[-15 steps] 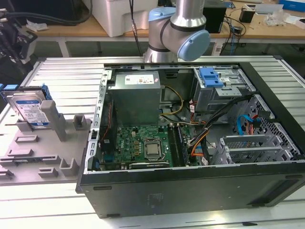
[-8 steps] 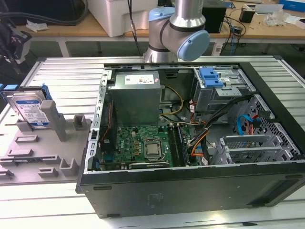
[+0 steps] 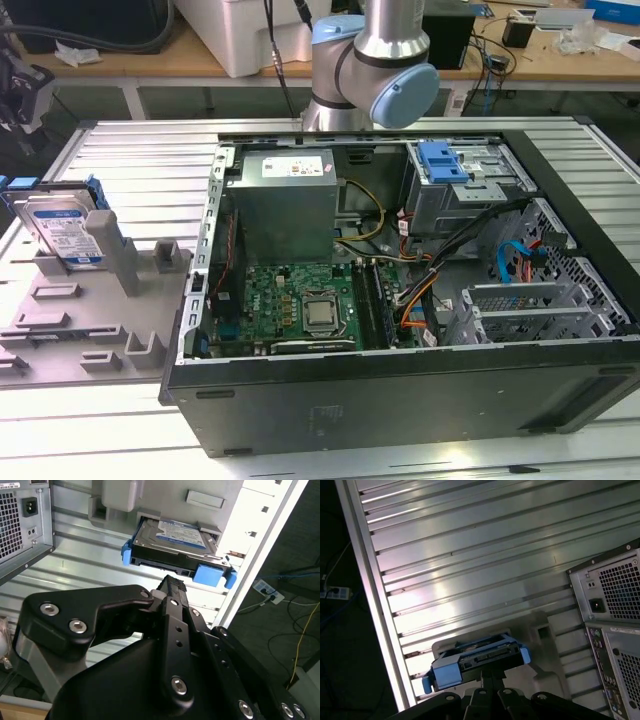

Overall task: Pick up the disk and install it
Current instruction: 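Pick up the disk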

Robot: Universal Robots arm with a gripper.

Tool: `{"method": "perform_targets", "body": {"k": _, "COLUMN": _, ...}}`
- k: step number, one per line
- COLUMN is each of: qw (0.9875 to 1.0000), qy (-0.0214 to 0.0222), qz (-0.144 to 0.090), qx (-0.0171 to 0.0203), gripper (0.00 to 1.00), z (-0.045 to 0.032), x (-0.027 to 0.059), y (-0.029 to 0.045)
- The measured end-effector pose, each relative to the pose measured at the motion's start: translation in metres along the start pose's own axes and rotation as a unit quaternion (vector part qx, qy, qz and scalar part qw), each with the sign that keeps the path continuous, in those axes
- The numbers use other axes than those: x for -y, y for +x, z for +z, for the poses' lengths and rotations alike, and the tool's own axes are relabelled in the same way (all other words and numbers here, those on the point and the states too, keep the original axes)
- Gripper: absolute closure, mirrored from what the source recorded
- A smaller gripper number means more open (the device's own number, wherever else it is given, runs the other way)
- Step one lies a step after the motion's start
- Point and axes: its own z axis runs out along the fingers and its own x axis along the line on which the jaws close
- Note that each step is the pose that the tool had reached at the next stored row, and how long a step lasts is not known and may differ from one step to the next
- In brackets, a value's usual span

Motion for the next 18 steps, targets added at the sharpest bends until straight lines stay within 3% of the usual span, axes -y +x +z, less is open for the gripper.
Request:
{"method": "perform_targets", "body": {"k": 16, "qw": 1.0000, "qy": 0.0000, "qz": 0.000, "qx": 0.0000, "gripper": 0.89, "z": 0.0000, "x": 0.0001, "y": 0.0002}}
{"method": "perform_targets", "body": {"k": 18, "qw": 1.0000, "qy": 0.0004, "qz": 0.000, "qx": -0.0016, "gripper": 0.89, "z": 0.0000, "x": 0.0001, "y": 0.0003}}
